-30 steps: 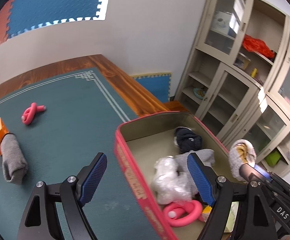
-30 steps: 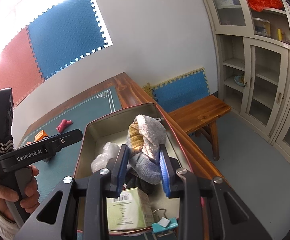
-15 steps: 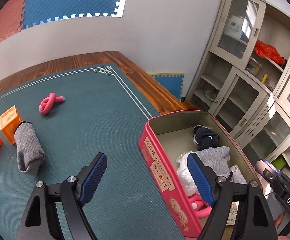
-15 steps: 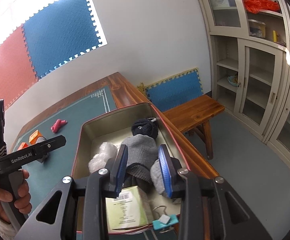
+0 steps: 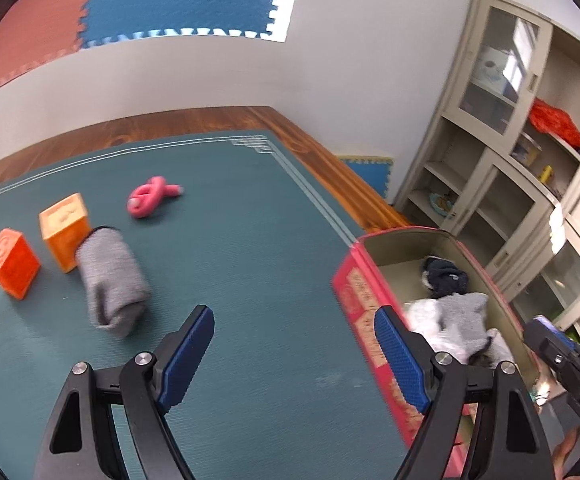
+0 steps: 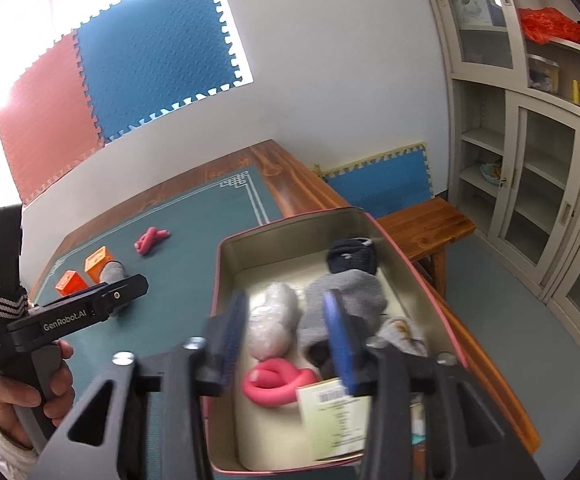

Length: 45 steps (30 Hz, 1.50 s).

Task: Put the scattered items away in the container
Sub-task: 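Move the left gripper to the orange-red cube and grasp it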

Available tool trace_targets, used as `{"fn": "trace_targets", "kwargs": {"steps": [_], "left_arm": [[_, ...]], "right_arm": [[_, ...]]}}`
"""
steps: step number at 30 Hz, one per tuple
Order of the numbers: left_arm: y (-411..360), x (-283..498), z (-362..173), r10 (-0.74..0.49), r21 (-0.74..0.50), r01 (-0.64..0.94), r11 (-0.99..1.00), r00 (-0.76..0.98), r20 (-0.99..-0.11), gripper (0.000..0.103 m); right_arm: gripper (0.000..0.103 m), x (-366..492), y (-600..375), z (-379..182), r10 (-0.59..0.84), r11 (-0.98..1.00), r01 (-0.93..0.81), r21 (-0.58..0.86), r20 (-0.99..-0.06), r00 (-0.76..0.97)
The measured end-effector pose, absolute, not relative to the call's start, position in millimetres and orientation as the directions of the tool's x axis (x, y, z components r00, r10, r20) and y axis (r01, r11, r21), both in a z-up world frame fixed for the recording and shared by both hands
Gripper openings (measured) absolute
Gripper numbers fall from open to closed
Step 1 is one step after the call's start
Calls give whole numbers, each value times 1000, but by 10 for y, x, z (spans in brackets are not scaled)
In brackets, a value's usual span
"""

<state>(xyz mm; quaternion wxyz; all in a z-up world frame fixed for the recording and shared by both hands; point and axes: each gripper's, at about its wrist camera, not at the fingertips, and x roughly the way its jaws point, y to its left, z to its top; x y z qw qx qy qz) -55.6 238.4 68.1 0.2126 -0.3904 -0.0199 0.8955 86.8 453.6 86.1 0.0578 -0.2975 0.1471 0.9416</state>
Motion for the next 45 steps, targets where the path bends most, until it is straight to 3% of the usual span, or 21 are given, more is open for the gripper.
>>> {"fn": "trace_targets", "kwargs": {"steps": [6,26,45], "left_arm": [[1979,-614,650,326,-175,-290,-941,-638,-698,84],[65,-940,565,18,-98,68,-993,-729,-684,84],[177,-1658,104,67,-26,-68,-997,-714,-697,84]], "right_arm": [[78,800,4243,971,2,-962,-154,225,-559,-829],[81,-75,2767,1139,-221,-974,145,172,-612,-759],[81,-577,2541,620,-271,-962,159,223,-682,-679]]}}
